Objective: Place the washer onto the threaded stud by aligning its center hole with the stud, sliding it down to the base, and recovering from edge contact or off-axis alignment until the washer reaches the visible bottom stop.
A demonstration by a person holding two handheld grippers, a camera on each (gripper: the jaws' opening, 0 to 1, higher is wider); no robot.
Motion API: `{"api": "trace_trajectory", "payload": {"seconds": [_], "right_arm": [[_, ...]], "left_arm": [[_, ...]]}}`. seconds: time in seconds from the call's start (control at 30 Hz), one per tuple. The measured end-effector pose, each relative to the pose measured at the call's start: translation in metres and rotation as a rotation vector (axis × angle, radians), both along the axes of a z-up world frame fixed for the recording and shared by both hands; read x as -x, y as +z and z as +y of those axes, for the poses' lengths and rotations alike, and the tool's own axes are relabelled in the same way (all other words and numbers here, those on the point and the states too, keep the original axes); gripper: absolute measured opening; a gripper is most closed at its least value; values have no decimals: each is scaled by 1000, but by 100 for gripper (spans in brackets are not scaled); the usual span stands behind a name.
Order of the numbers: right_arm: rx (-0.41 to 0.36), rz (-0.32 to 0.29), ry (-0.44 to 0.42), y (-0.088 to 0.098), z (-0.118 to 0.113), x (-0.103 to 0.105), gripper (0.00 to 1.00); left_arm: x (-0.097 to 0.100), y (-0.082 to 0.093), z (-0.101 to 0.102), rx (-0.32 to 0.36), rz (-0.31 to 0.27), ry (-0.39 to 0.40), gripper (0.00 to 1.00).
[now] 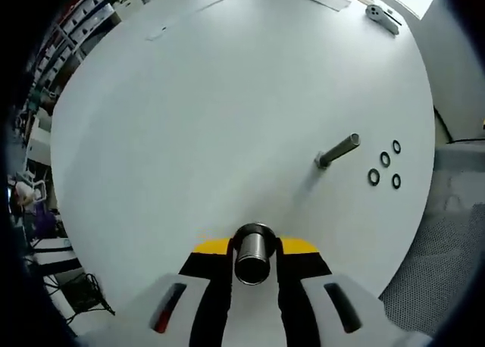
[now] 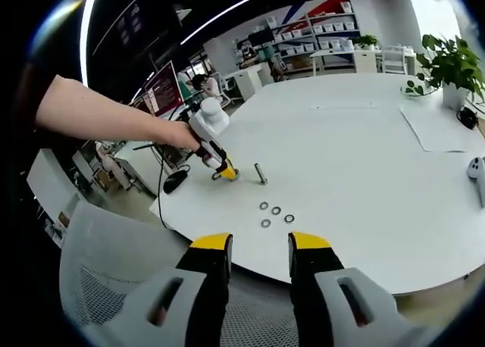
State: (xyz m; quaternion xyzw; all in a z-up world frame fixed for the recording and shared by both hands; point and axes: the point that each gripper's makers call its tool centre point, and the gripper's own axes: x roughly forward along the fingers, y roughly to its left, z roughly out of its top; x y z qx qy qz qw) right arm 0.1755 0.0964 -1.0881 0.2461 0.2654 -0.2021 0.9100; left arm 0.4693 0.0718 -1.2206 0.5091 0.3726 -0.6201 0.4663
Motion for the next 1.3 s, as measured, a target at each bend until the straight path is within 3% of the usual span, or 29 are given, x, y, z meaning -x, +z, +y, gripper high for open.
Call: {"api": "trace_trajectory", "payload": {"seconds": [0.23,0.37,0.43,0.63,0.87,1.03,1.17,1.3], "right_arm": [[-5,7,24,-2,4,-2,32],[-6,9,32,-2,6,-3,32],[-6,7,32,-1,6,-2,32],[-6,7,37,-2,7,-3,32],[-7,10,37,-2,7,-2,32],[-8,8,17,-2,4,-1,32],[-9,16,17,-3,4,0,32],[-9,17,14,-4,4,1,32]], "left_arm": [[-6,-1,3,53,8,80,24],[-10,5,23,65,10,114,26],[-23,5,26,61,17,149,26],[-36,5,37,76,35,242,29],[-46,-1,52,63,19,260,31],[-53,-7,50,55,23,282,31],[-46,-11,54,37,21,267,31],[-55,-15,53,31,12,261,30]]}}
